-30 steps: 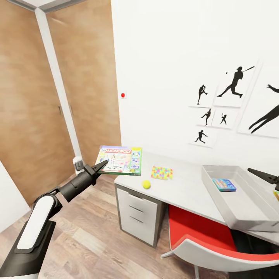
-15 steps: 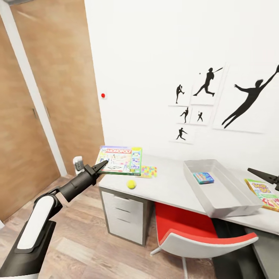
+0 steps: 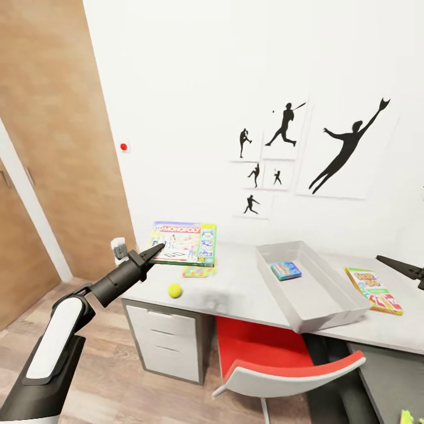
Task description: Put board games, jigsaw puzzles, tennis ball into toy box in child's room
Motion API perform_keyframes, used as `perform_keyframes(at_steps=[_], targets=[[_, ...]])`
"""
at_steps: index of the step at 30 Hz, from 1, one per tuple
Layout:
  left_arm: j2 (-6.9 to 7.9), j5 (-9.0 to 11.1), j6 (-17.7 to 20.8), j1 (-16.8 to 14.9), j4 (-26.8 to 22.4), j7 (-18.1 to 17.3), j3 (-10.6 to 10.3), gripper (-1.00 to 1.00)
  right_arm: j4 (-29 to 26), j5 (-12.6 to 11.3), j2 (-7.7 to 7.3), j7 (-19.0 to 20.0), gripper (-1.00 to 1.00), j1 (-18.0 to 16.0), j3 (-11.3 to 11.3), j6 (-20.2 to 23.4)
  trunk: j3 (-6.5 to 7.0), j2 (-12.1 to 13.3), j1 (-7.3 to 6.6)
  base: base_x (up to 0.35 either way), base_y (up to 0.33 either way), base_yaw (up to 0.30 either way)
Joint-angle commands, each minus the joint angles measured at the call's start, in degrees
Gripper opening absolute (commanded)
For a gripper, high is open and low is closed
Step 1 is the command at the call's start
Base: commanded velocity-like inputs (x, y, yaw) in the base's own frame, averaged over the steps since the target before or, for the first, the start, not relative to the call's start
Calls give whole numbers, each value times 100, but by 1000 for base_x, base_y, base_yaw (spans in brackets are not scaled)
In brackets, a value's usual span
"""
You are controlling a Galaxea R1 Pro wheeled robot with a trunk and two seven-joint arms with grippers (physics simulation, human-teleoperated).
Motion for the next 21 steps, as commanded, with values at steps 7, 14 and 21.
perform_keyframes(at_steps=[7,14,21], targets=[[-7,8,28,-6,-1,-30,6,-100,2,17,13,31,100,-7,-2,19,-13,-13,6,277,-156,-38],[-9,7,11,-4,-1,-58,5,-100,2,17,30,31,100,-6,3,19,-13,-13,6,223,-56,-7],[-1,7,15,0,-1,-121,11,-100,2,17,38,31,100,-4,9,19,-13,-13,6,39,-7,-1]])
